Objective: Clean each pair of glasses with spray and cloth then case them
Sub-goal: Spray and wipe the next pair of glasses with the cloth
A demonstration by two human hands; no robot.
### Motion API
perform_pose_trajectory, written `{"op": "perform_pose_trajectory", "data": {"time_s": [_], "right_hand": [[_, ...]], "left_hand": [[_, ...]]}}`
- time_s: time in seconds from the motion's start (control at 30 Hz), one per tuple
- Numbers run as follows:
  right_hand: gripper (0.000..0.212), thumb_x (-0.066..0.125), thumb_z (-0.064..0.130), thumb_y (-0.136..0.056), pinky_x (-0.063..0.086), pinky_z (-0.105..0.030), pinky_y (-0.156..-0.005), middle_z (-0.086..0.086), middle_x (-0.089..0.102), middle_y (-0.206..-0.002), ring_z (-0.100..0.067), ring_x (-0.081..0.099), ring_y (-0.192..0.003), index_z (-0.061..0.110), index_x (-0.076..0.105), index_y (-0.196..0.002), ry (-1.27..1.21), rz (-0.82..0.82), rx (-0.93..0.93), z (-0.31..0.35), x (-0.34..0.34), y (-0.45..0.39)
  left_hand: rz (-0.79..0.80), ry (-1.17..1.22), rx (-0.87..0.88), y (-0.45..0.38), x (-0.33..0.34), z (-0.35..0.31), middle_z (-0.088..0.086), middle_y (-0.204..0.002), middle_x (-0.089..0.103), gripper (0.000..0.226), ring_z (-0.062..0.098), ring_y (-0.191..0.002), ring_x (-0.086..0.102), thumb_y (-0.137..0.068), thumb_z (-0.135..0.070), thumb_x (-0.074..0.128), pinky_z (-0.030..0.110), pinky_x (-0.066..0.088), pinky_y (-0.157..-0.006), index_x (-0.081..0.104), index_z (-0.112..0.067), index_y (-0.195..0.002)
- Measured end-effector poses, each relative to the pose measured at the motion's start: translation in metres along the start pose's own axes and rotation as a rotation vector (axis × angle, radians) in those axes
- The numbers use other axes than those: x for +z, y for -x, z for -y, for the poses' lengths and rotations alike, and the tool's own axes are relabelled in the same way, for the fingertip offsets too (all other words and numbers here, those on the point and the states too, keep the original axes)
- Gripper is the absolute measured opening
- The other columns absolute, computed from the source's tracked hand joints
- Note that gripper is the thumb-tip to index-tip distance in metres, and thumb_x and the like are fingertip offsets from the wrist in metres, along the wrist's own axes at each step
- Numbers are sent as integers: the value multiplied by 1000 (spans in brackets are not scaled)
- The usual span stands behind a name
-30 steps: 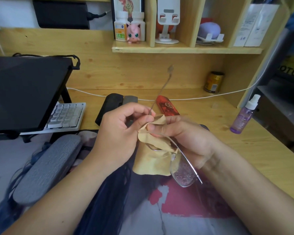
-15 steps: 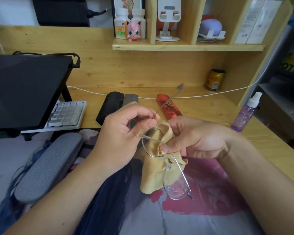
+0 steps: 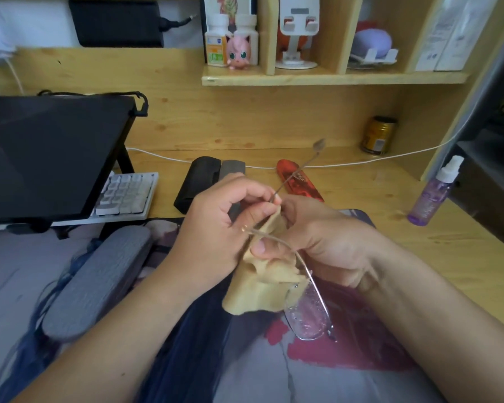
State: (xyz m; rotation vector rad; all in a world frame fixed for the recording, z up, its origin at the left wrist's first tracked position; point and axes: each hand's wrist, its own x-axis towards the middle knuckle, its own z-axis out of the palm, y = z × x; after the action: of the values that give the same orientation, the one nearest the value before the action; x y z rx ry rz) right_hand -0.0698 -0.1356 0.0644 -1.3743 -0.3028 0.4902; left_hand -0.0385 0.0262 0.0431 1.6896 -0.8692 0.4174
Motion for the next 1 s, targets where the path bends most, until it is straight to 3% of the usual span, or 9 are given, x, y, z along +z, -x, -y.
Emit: {"op": "perform_pose_trajectory", "data": {"time_s": [0.1,0.3,0.5,0.6,0.67,0.77,0.87,0.97,1.0], "right_hand": [[31,71,-14,-77,55,-27,-60,-6,66,-78,-16,67,-70,6,60,-97,-59,-95,-55,2,1,3],[58,76,-6,-69,59,-34,-69,-17,69,-95,-25,70,-75,-3,58,-124,-118,-258,-134,0,-5,-1],[53,72,-8,-76,60,-40,-73,-23,68,-99,-32,70,-83,-6,55,-126,-204,-302,-142,0,-7,1],[47,72,-8,-80,56,-42,-79,-21,68,-102,-33,69,-88,-1,58,-124,-137,-253,-119,0,-16,3],[52,75,-5,-77,45,-46,-84,-21,65,-100,-36,62,-90,2,59,-126,-23,-189,-70,3,-22,6],[60,70,-13,-76,57,-36,-71,-18,66,-94,-28,69,-80,4,56,-132,65,-63,10,8,-29,11],[57,69,-16,-79,54,-38,-76,-23,62,-98,-32,65,-84,13,62,-127,177,52,53,9,-29,16],[53,64,-24,-81,56,-25,-65,-7,69,-85,-17,69,-71,7,58,-123,201,96,105,11,-26,18],[51,63,-24,-81,58,-28,-66,-7,70,-86,-18,70,-73,7,57,-122,197,119,113,10,-25,18]], "left_hand": [[-17,21,-31,1,5,2,2,-90,69,21,10,-86,66,-90,3,69,19,50,-81,69,-18,-90],[-58,131,-121,-1,9,3,-14,-89,72,23,9,-86,68,-89,-4,67,24,51,-84,70,-26,-87],[-118,111,-102,1,5,3,-17,-90,70,17,7,-86,65,-92,-9,65,22,49,-81,68,-25,-89],[-95,90,-75,3,4,3,-16,-93,69,19,10,-90,65,-94,-6,66,21,48,-82,68,-24,-91],[-89,76,-55,2,2,4,-14,-94,70,20,11,-91,66,-94,-1,66,19,48,-82,69,-21,-92],[-82,84,-33,1,-4,5,-10,-94,70,21,14,-92,67,-94,-2,66,20,49,-83,69,-23,-93],[-29,61,15,2,-3,3,-9,-93,70,20,19,-90,66,-93,-9,68,23,50,-84,69,-30,-93],[16,17,64,3,0,0,-12,-94,69,17,19,-92,64,-92,-16,68,22,49,-85,72,-33,-92],[31,23,68,3,1,0,-12,-93,69,16,20,-92,64,-92,-17,68,23,49,-84,72,-32,-93]]}}
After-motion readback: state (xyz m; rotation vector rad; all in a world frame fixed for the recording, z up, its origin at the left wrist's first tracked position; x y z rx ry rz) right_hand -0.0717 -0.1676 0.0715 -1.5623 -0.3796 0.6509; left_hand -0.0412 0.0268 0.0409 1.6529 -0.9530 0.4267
